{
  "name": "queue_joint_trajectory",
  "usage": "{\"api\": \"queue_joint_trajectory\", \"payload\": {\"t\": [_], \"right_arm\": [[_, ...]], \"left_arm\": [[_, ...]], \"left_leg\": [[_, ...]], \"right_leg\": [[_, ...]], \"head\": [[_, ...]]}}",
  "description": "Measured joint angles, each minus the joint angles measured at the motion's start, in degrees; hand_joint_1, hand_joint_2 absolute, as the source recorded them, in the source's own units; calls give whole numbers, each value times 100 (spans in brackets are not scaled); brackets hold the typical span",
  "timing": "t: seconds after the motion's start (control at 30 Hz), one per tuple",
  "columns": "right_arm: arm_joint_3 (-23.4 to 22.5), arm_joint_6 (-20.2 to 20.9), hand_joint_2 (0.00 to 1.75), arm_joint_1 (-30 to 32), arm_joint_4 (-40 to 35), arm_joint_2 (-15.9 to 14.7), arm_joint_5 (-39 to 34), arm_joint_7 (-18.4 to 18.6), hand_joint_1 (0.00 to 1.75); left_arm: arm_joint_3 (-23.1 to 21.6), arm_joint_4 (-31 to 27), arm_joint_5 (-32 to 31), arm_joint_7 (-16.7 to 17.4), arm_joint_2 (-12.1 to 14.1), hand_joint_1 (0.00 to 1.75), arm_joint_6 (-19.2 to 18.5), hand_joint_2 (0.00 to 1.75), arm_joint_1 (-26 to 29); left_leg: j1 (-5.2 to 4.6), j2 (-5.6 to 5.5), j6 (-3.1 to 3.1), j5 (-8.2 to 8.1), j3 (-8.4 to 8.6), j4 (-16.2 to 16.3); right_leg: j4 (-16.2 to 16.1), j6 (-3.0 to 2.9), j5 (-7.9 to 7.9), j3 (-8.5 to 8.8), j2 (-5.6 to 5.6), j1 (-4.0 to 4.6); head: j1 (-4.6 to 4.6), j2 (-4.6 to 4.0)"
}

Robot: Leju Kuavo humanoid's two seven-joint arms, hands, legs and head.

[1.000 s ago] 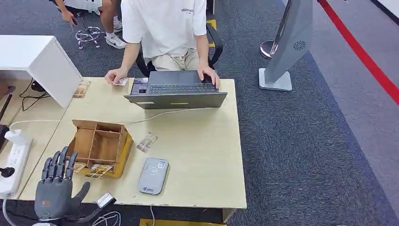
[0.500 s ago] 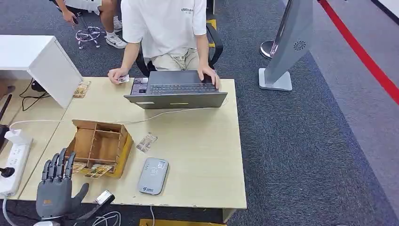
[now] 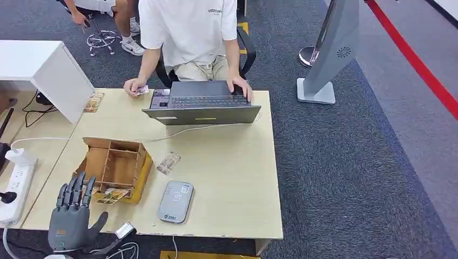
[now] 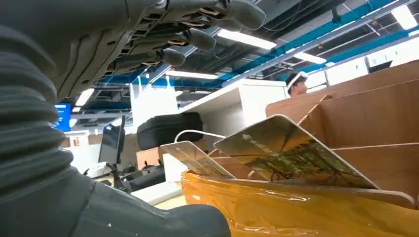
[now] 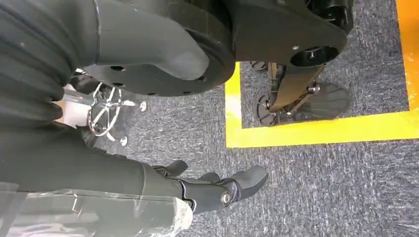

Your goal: Pass the card to the sensor for recognition and then transmit it.

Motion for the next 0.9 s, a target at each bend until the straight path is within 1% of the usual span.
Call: {"api": "queue_joint_trajectory", "payload": {"t": [0.4, 0.77, 0.9], "right_arm": [[0, 2, 175, 0, 0, 15, 0, -9, 0], [52, 9, 175, -1, 0, 15, 17, -9, 0], [90, 0, 175, -2, 0, 15, 24, -9, 0]], "left_arm": [[113, 2, 52, -104, -92, 0, 0, 175, -25], [385, 112, 57, -319, -149, 0, 0, 175, -241], [463, 151, 59, -343, -186, 0, 0, 175, -307]], "left_leg": [[0, 0, 0, 0, 0, 0], [0, 0, 0, 0, 0, 0], [0, -1, 0, 0, -1, 0]], "right_leg": [[0, 0, 0, 0, 0, 0], [0, 0, 0, 0, 0, 0], [0, 0, 0, 1, 0, 0]], "head": [[0, 0], [0, 0], [0, 0]]}}
